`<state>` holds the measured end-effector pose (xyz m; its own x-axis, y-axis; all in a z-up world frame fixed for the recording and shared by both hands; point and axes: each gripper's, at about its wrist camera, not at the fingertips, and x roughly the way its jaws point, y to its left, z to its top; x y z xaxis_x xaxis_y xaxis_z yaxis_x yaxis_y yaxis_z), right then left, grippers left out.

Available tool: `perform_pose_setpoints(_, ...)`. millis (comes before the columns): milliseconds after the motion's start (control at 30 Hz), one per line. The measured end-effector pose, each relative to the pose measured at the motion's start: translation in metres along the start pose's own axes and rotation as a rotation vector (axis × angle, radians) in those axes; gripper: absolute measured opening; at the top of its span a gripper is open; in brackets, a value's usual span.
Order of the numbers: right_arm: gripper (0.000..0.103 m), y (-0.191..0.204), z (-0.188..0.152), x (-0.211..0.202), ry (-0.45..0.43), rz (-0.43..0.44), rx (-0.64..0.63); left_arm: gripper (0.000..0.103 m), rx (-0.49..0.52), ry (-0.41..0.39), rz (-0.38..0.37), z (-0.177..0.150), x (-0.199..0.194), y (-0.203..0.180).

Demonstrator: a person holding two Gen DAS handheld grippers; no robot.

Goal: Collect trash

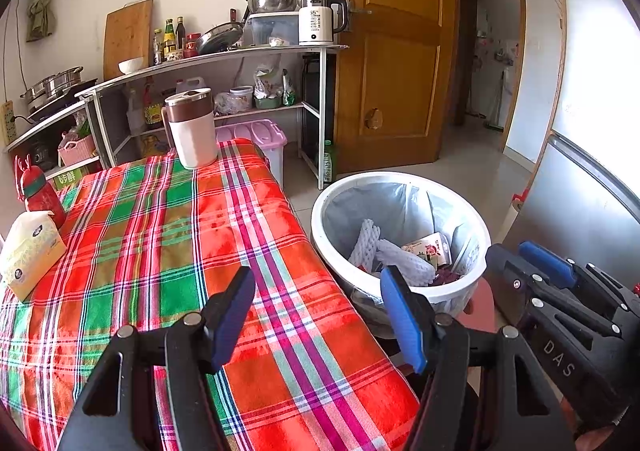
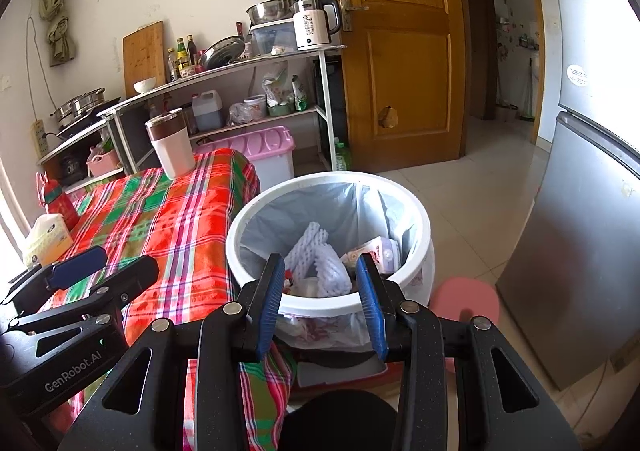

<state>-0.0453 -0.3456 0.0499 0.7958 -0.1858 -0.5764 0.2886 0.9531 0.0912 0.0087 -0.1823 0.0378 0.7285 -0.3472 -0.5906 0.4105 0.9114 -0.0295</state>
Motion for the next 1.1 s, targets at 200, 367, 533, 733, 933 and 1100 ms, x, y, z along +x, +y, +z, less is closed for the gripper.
perform_pose_setpoints(200,0.038,0.0021,-0.0011,0.0003,0.003,0.002,-0.002,0.067,-0.001,0.010,-0.003,-0.0004,0.0015,0.0004)
perform_pose_setpoints(367,0.038,0.0027,-0.0018,0.0010,0.005,0.003,-0.002,0.067,-0.003,0.007,-0.001,0.0001,0.0005,0.0003)
perform_pose_setpoints(533,0.038,0.0030,-0.0018,0.0006,0.003,0.005,-0.001,0.067,-0.004,0.006,-0.002,0.0000,0.0005,0.0003)
perform_pose_setpoints(733,0.038,0.0035,-0.0021,-0.0002,0.001,0.006,0.002,0.067,-0.005,0.005,-0.002,-0.0003,0.0000,-0.0009)
perform_pose_setpoints(933,0.038,0.0038,-0.0022,-0.0005,0.001,0.006,0.002,0.067,-0.005,0.003,-0.002,-0.0002,-0.0001,-0.0007)
perform_pose_setpoints(1100,0.038,0.0037,-0.0028,-0.0008,0.000,0.008,0.000,0.067,-0.007,0.006,-0.002,-0.0008,0.0003,0.0001)
